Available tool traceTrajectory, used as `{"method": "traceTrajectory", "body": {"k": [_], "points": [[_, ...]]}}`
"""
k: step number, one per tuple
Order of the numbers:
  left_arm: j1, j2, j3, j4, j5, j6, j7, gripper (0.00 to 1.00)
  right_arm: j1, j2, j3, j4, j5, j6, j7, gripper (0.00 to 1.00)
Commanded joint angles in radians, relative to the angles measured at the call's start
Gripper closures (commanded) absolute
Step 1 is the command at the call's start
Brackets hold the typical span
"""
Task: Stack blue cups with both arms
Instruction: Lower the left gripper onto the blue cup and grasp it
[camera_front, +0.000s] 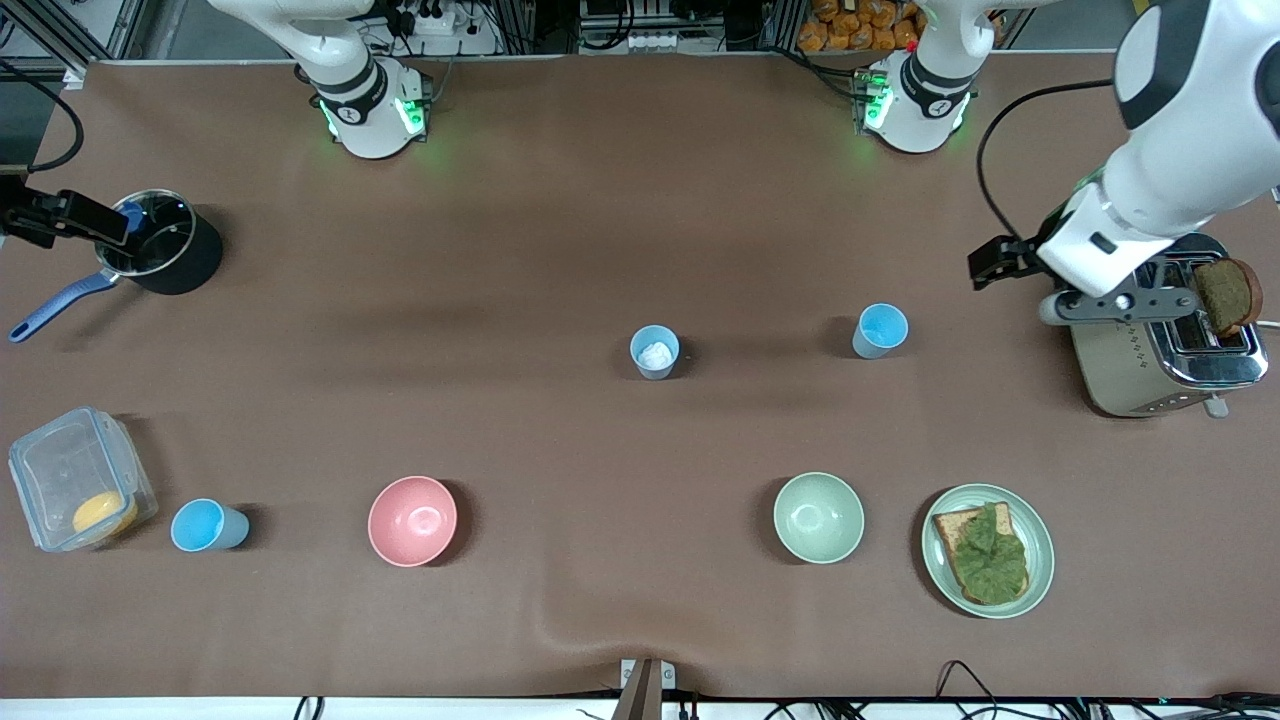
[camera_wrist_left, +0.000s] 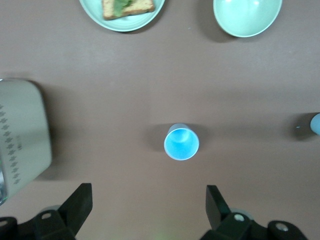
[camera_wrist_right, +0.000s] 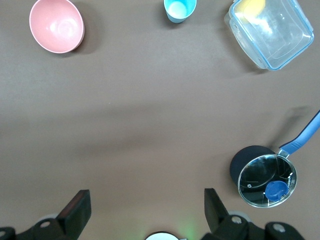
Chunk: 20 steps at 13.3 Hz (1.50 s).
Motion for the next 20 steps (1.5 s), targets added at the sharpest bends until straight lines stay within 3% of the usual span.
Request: {"method": "traceTrajectory", "body": {"k": [1, 9, 13, 20], "points": [[0.002, -0.033, -0.027, -0.116, -0.028, 0.129, -0.029, 0.0, -0.015, -0.009, 0.01, -0.007, -0.017, -0.004, -0.013, 0.0], [-0.047, 0.025, -0.075, -0.446, -0.094, 0.592, -0.07, 0.0, -0.015, -0.009, 0.01, -0.007, -0.017, -0.007, -0.011, 0.0], [-0.091, 0.126, -0.073, -0.465, -0.095, 0.649, -0.082, 0.0, -0.015, -0.009, 0.01, -0.007, -0.017, -0.009, -0.011, 0.0], [-0.093, 0.192, -0.07, -0.515, -0.087, 0.724, -0.09, 0.0, -0.015, -0.009, 0.01, -0.009, -0.017, -0.009, -0.011, 0.0]]}}
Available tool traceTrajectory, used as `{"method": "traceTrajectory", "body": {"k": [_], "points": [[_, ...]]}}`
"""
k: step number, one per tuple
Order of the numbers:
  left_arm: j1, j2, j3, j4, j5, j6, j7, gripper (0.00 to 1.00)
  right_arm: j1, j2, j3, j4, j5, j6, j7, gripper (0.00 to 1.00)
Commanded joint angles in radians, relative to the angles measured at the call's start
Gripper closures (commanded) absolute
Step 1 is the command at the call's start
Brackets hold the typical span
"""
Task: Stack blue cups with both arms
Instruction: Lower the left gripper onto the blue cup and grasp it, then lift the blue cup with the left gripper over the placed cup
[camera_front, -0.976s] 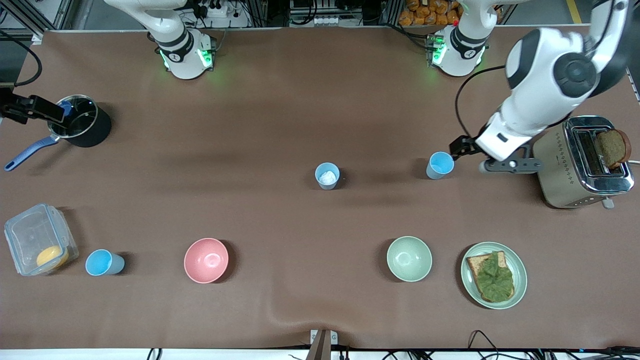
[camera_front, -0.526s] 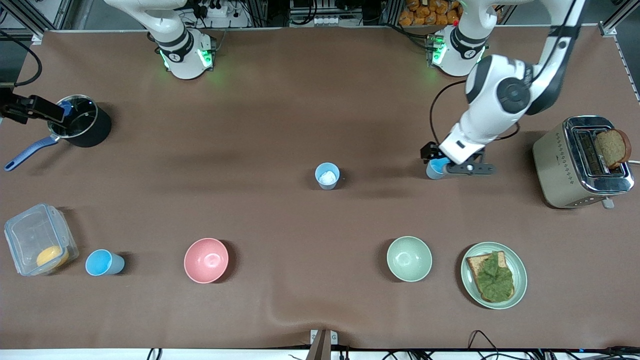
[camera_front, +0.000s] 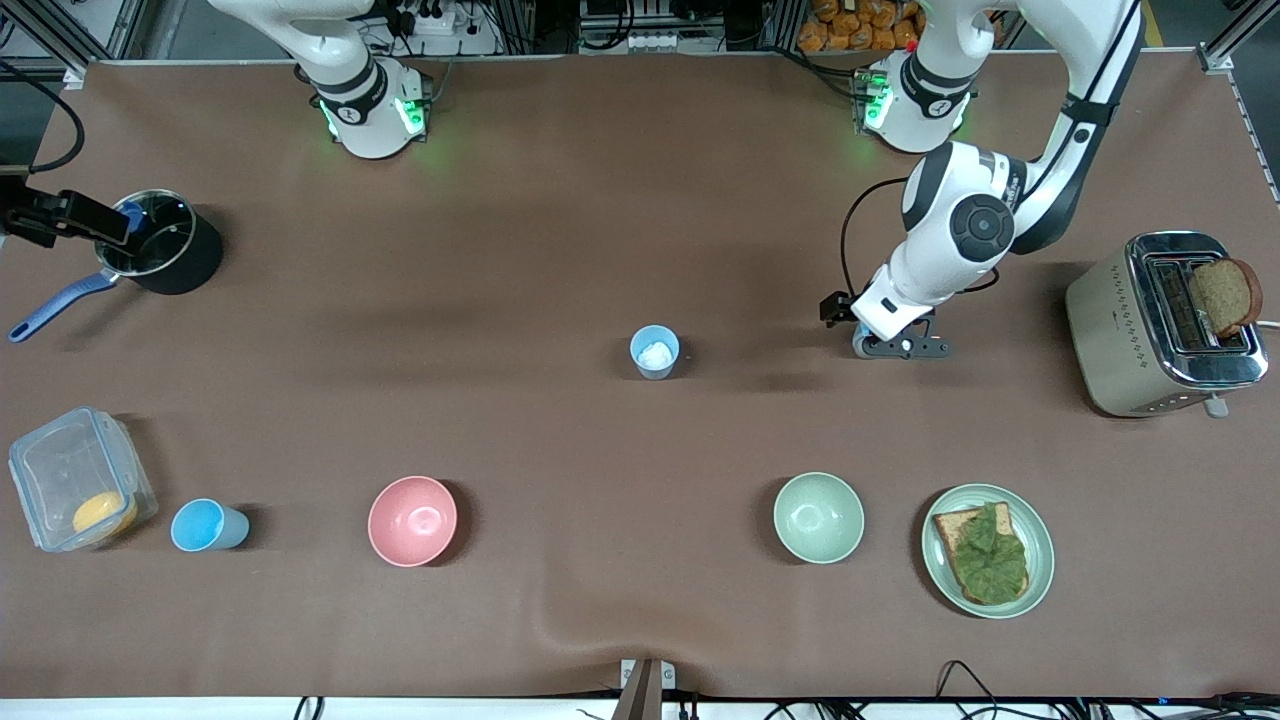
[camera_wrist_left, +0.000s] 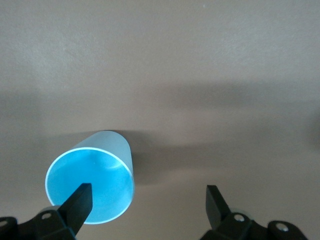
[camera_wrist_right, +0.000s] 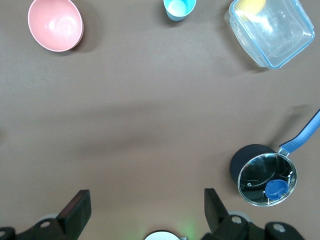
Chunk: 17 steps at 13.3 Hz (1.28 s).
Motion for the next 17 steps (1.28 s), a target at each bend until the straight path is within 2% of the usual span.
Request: {"method": "traceTrajectory", "body": {"k": [1, 3, 4, 5, 6, 7, 9, 14, 17], "points": [[0.001, 0.027, 0.0, -0.022, -0.012, 0.051, -0.009, 0.0, -0.016, -0.009, 0.01, -0.007, -0.016, -0.005, -0.011, 0.0], [0.005, 0.035, 0.005, -0.047, -0.012, 0.055, -0.011, 0.0, -0.016, -0.009, 0.01, -0.007, -0.016, -0.007, -0.013, 0.0], [0.007, 0.04, 0.011, -0.053, -0.008, 0.055, -0.006, 0.15, -0.016, -0.009, 0.01, -0.007, -0.016, -0.007, -0.013, 0.0], [0.01, 0.04, 0.026, -0.055, -0.006, 0.055, 0.009, 0.46, -0.016, -0.009, 0.01, -0.007, -0.016, -0.007, -0.013, 0.0], [0.012, 0.04, 0.041, -0.058, -0.003, 0.055, 0.02, 0.65, -0.016, -0.009, 0.01, -0.007, -0.016, -0.007, -0.013, 0.0], [0.012, 0.038, 0.046, -0.058, 0.0, 0.054, 0.025, 0.73, -0.016, -0.009, 0.01, -0.007, -0.016, -0.007, -0.013, 0.0], [0.019, 0.024, 0.057, -0.055, 0.002, 0.043, 0.04, 1.0, -0.018, -0.009, 0.01, -0.007, -0.016, -0.01, -0.013, 0.0], [0.016, -0.038, 0.058, -0.026, 0.002, 0.019, 0.028, 1.0, -0.018, -0.009, 0.009, -0.007, -0.016, -0.011, -0.013, 0.0], [-0.028, -0.101, 0.046, 0.081, 0.003, -0.084, 0.026, 1.0, -0.026, -0.007, 0.009, -0.007, -0.016, -0.011, -0.013, 0.0]]}}
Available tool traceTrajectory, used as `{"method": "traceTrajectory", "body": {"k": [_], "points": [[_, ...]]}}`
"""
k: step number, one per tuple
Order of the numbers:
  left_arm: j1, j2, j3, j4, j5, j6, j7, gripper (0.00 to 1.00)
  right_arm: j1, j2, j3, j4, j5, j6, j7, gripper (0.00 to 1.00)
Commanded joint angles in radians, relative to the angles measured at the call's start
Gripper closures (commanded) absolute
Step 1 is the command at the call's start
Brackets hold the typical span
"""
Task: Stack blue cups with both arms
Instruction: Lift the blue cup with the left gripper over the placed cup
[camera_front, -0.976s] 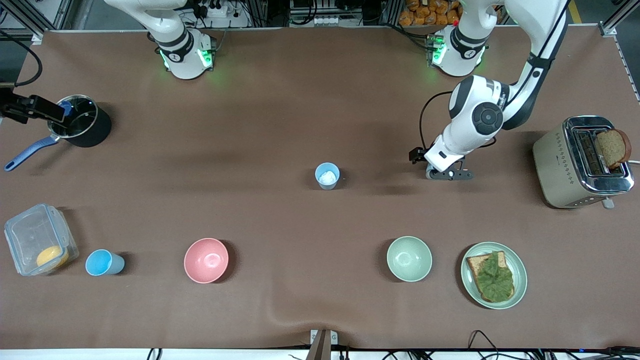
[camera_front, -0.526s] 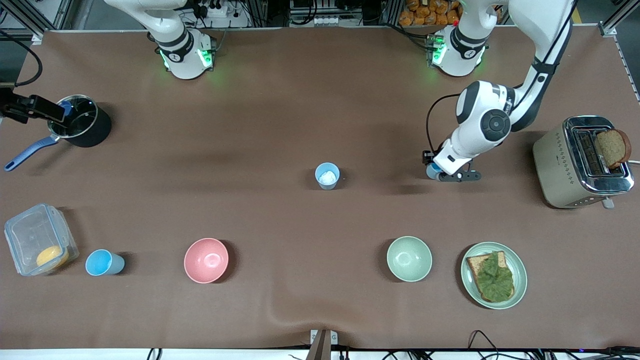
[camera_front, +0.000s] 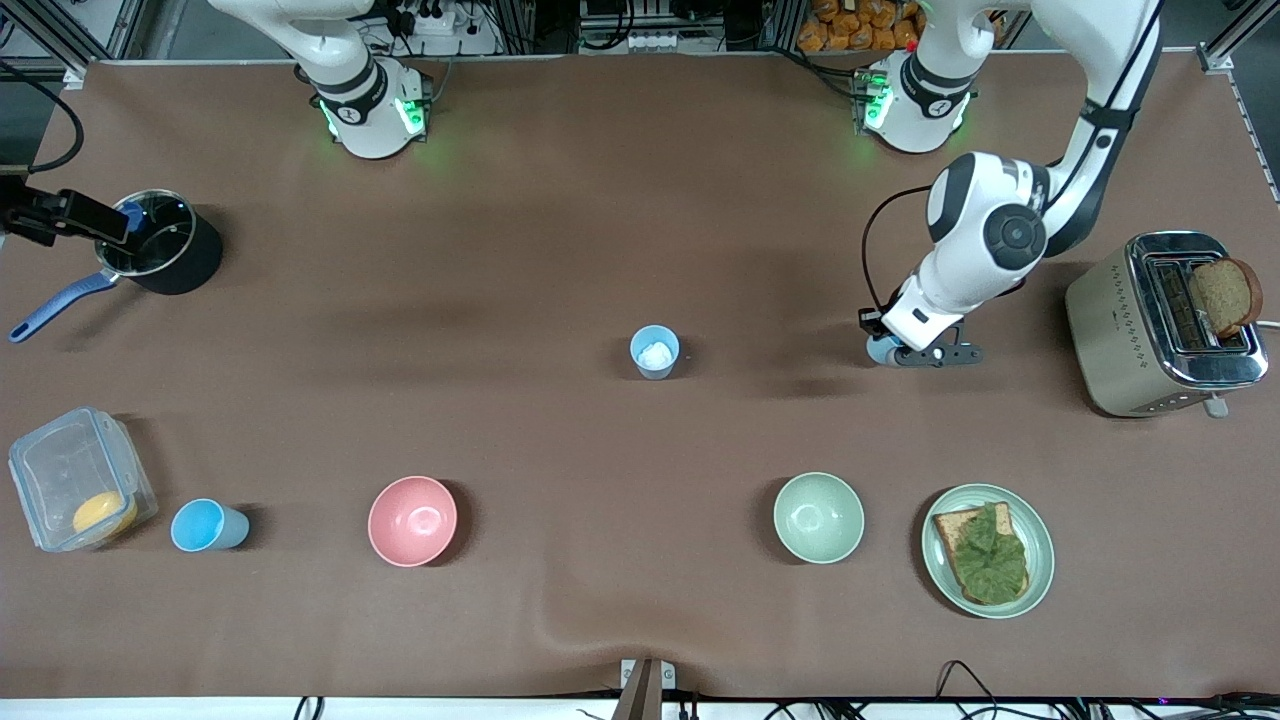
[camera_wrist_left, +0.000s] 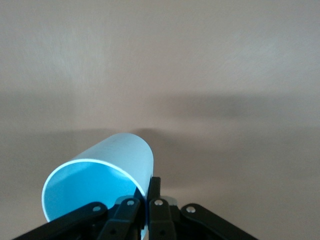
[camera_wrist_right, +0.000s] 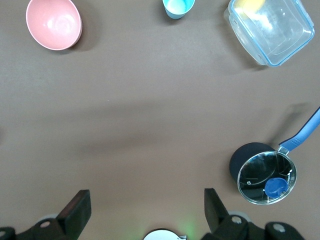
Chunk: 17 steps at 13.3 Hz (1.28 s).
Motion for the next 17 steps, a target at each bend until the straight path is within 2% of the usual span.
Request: {"method": "traceTrajectory", "body": {"k": [1, 2, 7, 11, 13, 15, 17], "points": [[-0.071, -0.073, -0.017, 0.123, 0.003, -0.137, 0.002, 1.0, -0.024, -0.007, 0.012, -0.006, -0.015, -0.005, -0.014, 0.0], [-0.097, -0.073, -0.032, 0.178, 0.003, -0.166, -0.005, 1.0, -0.024, -0.007, 0.012, -0.006, -0.015, -0.005, -0.014, 0.0], [-0.311, -0.004, -0.034, 0.34, 0.001, -0.173, -0.151, 1.0, -0.026, -0.007, 0.012, -0.008, -0.015, -0.005, -0.014, 0.0], [-0.468, 0.145, -0.017, 0.493, 0.017, -0.173, -0.292, 1.0, -0.026, -0.007, 0.012, -0.008, -0.015, -0.007, -0.016, 0.0], [-0.552, 0.226, 0.036, 0.567, 0.02, -0.173, -0.32, 1.0, -0.026, -0.007, 0.012, -0.008, -0.015, -0.007, -0.017, 0.0], [-0.666, 0.309, 0.131, 0.639, 0.024, -0.173, -0.361, 1.0, -0.026, -0.007, 0.012, -0.008, -0.015, -0.005, -0.017, 0.0], [-0.692, 0.341, 0.158, 0.644, 0.024, -0.17, -0.366, 1.0, -0.026, -0.006, 0.012, -0.008, -0.015, -0.007, -0.017, 0.0]]}}
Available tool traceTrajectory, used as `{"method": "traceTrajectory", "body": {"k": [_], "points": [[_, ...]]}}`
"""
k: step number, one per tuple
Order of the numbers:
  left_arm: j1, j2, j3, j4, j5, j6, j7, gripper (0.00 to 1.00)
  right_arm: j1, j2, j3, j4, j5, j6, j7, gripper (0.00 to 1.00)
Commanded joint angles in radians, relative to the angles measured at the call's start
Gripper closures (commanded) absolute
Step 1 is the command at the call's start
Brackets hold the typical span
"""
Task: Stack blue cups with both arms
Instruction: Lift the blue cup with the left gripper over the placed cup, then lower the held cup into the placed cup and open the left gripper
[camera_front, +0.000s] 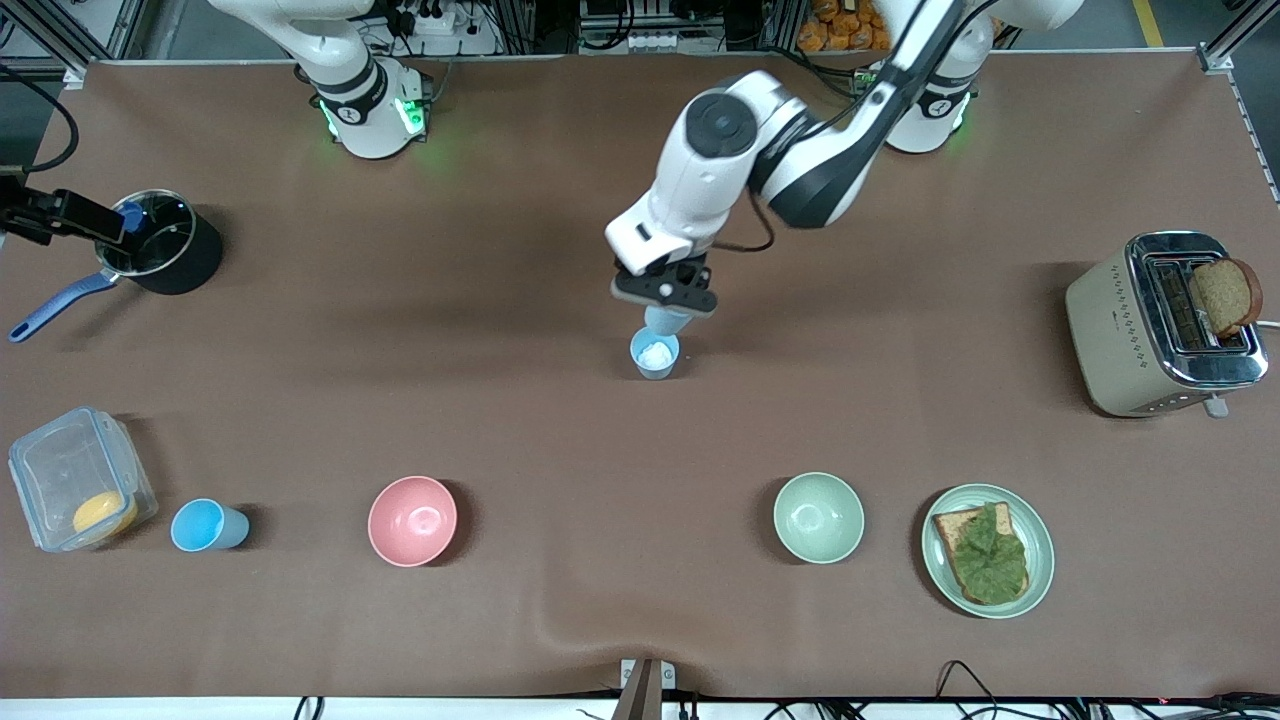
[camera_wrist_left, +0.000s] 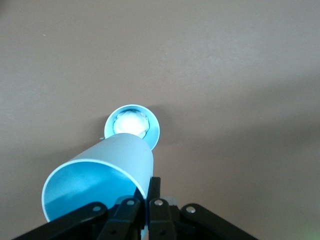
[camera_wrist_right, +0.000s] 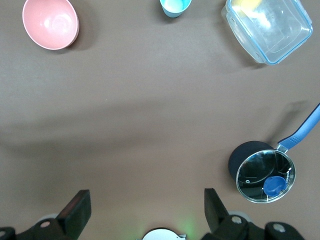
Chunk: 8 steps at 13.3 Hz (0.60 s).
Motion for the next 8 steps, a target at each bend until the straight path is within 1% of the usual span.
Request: {"method": "traceTrajectory", "body": {"k": [1, 8], "points": [[-0.04, 0.063, 0.035, 0.061, 0.023, -0.014, -0.031, 1.0, -0.02, -0.006, 0.015, -0.006, -0.014, -0.004, -0.015, 0.0], [-0.058, 0.109, 0.058, 0.086, 0.024, -0.007, -0.044, 1.0, -0.028, -0.006, 0.015, -0.006, -0.013, -0.004, -0.019, 0.0]]}}
